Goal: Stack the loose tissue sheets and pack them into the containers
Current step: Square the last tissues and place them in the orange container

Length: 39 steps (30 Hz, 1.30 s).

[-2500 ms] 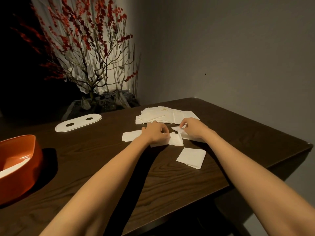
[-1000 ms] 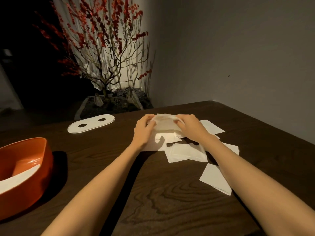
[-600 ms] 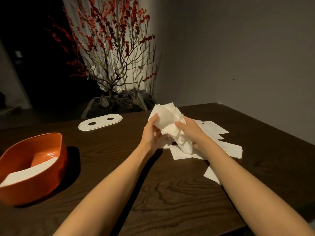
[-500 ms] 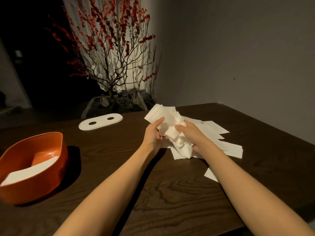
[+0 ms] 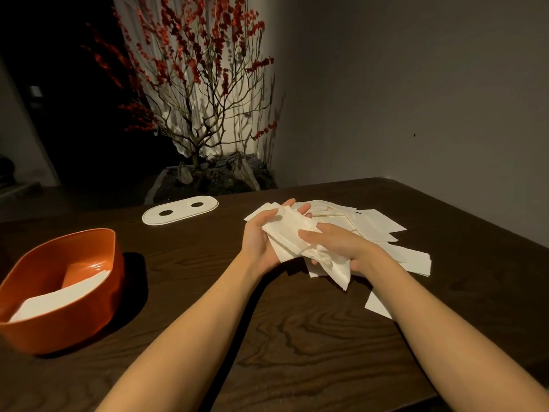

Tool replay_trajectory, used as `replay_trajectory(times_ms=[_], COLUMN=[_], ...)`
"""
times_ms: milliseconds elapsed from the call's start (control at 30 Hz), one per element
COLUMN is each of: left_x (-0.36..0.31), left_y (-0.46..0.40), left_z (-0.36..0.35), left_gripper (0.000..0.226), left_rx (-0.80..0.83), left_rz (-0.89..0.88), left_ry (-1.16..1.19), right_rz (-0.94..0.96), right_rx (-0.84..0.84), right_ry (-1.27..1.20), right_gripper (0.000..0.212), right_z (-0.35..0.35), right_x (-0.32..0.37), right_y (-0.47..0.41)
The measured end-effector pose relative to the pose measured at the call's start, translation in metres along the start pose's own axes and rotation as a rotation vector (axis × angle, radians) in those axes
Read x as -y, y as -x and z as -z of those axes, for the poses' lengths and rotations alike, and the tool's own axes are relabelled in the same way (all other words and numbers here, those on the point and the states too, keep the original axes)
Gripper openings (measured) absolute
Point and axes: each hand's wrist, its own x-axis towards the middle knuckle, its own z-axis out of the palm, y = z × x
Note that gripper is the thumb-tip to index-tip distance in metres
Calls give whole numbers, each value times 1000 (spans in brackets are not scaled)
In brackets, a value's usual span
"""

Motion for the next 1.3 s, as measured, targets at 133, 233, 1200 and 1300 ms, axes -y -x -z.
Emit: replay_trajectory(times_ms=[133, 233, 1200, 1300], left_x=[1, -1, -1, -1], left_y=[-2, -3, -13, -12], left_z=[3, 8, 13, 14], left_gripper=[46, 43, 38, 38], left_rx=[-13, -17, -145, -137], left_rz=[-19, -39, -132, -160], left_ry=[-21, -5, 72, 92], right_rz=[29, 48, -30, -40], right_rx=[7, 18, -56, -65], right_ry=[37, 93, -17, -16], right_gripper=[21, 22, 57, 54], right_z=[2, 2, 8, 8], right_x=[-3, -4, -13, -12], right_y=[-1, -1, -17, -16])
